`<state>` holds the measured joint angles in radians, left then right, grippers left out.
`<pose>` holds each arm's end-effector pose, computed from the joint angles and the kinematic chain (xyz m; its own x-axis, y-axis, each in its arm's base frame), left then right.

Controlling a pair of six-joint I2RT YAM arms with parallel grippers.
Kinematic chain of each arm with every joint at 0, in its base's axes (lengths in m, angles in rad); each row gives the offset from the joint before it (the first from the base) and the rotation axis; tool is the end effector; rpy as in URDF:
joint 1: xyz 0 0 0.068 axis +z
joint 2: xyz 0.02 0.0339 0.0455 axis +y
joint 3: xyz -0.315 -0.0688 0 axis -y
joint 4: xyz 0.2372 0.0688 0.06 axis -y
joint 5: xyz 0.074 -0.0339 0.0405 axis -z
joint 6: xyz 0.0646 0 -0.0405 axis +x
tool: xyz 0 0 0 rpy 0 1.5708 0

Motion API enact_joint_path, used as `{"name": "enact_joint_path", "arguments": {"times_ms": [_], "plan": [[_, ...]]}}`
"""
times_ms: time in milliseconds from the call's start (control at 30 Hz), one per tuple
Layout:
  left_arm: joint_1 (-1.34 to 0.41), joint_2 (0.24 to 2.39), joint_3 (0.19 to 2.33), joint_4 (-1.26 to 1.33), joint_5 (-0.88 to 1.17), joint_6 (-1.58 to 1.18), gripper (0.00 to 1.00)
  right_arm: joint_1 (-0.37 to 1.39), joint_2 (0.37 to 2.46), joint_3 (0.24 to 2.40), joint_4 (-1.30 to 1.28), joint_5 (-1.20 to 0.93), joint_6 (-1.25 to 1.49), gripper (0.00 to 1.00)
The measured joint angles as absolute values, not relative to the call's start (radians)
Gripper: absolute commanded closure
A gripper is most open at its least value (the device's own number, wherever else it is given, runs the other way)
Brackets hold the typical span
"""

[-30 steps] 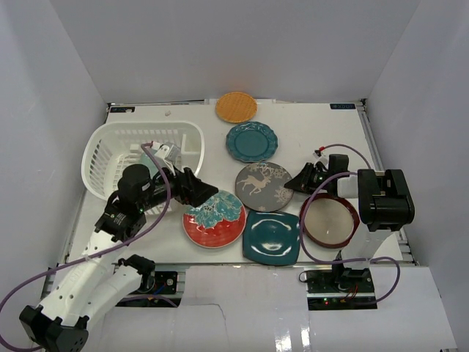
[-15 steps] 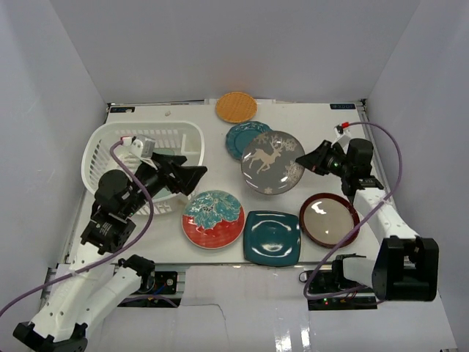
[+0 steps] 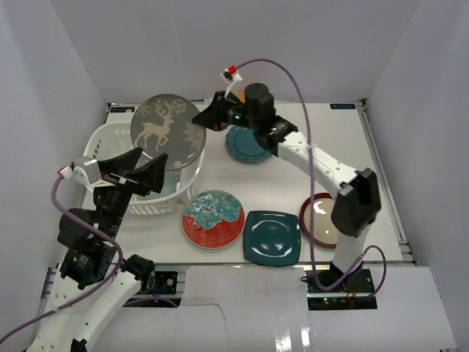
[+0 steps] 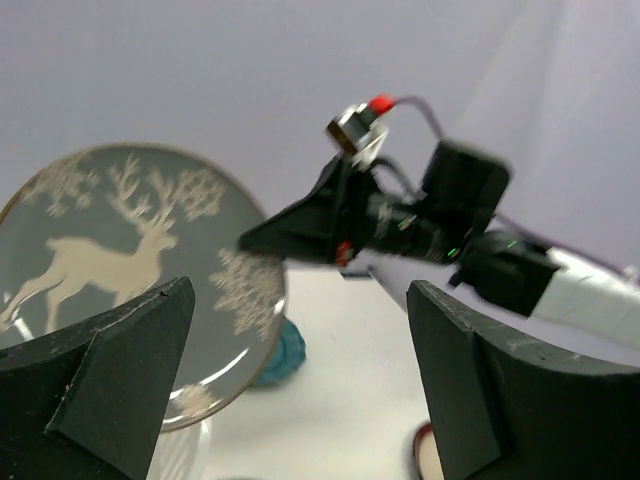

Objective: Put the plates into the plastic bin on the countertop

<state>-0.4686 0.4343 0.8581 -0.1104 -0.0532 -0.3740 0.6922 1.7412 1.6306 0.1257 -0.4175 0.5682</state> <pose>0.0529 -0.0229 0.4410 0.1078 -0.4635 -0.8795 0.4783 0.7997 -0.3628 0.3288 0.3066 0.4594 -0.4721 0.2476 -0.8461 -0.7611 0.3699 0.5329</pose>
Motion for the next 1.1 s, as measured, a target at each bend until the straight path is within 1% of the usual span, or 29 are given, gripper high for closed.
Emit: {"name": "enact_joint_path", "arguments": {"times_ms": [167,267,367,533,633,667,700,733,767,867,933,967,1100], "plan": [[-0.469,0.313,0.819,-0.062,-0.187,-0.35,0.02,0.799,2.113,2.009,0.036,-0.355,0.554,0.92],[-0.469,0.296,0.809,-0.04,-0.222,-0.339,0.02,0.839,2.302,2.187,-0.023,-0.315,0.551,0.92],[-0.469,0.305,0.792,-0.038,-0.228,-0.334,0.02,0.867,2.404,2.227,-0.035,-0.287,0.565,0.92],[-0.467,0.327,0.775,-0.049,-0.22,-0.334,0.02,0.888,2.49,2.229,-0.07,-0.257,0.594,0.92],[-0.466,0.33,0.775,-0.05,-0.218,-0.334,0.02,0.89,2.495,2.229,-0.059,-0.254,0.613,0.73],[-0.466,0.33,0.775,-0.05,-0.216,-0.334,0.02,0.891,2.495,2.229,-0.046,-0.245,0.614,0.55],[-0.465,0.33,0.775,-0.05,-0.216,-0.334,0.02,0.893,2.494,2.229,-0.035,-0.234,0.616,0.47],[-0.464,0.33,0.774,-0.05,-0.213,-0.334,0.02,0.896,2.494,2.226,-0.024,-0.22,0.604,0.4],[-0.463,0.33,0.774,-0.05,-0.212,-0.334,0.02,0.899,2.491,2.22,-0.021,-0.209,0.596,0.31],[-0.46,0.331,0.774,-0.052,-0.208,-0.337,0.02,0.912,2.468,2.179,-0.014,-0.175,0.564,0.19],[-0.459,0.334,0.774,-0.052,-0.204,-0.339,0.02,0.92,2.439,2.143,-0.018,-0.143,0.535,0.18],[-0.459,0.335,0.774,-0.052,-0.202,-0.34,0.02,0.924,2.421,2.122,-0.021,-0.131,0.518,0.13],[-0.457,0.34,0.774,-0.052,-0.201,-0.341,0.02,0.933,2.324,2.02,-0.034,-0.074,0.45,0.0]]}}
